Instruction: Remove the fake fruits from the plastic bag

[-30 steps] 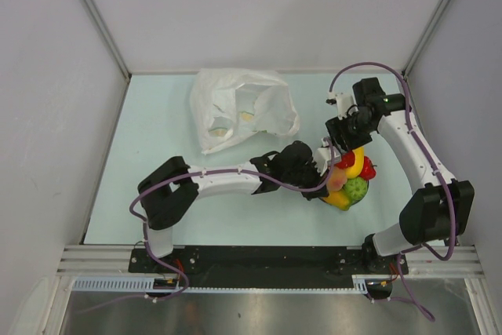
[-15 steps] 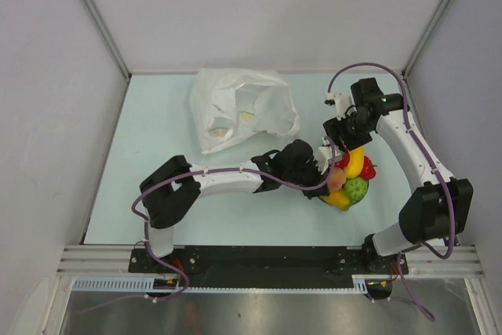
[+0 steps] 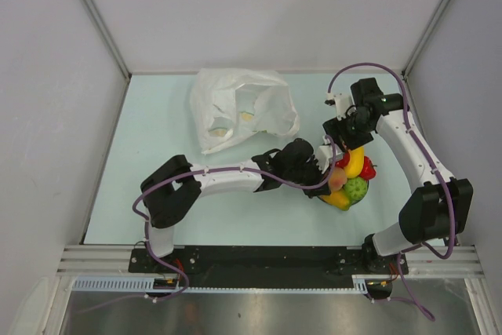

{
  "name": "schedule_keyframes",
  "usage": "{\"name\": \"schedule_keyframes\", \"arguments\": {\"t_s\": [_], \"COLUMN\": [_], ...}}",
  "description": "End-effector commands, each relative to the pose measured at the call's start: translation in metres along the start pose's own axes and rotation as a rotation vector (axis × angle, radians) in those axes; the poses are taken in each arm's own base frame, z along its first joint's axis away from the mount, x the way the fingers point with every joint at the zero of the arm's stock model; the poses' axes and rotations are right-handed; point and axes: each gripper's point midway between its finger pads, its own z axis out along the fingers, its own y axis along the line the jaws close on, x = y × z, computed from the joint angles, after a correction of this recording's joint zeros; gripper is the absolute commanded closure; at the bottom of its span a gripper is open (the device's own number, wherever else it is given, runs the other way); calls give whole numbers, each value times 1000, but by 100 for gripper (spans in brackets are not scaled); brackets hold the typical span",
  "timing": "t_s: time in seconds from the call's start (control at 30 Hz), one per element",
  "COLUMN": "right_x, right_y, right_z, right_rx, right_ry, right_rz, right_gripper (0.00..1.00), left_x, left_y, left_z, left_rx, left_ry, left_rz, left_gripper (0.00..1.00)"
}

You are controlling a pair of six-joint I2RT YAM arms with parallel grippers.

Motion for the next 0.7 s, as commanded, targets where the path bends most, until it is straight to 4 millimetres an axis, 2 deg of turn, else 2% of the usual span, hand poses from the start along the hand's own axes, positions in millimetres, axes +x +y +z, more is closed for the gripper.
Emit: {"name": "schedule_keyframes", "arguments": {"t_s": [0.0, 0.23, 0.67], "right_x": [-17, -28, -30], "right_y": [-3, -5, -9], "right_z": [-17, -24, -24], "right_rx": [18, 19, 16], "right_ry": [-72, -102, -109], "right_rz": [-11, -12, 4], "right_gripper": [27, 27, 27], "left_x": [-23, -22, -23], "left_y": [-5, -6, -9], "left_z": [1, 2, -1], "left_rx": [30, 36, 46], "left_ry": [-51, -48, -45], "left_rz": [12, 15, 33], "left_gripper": [100, 100, 100]}}
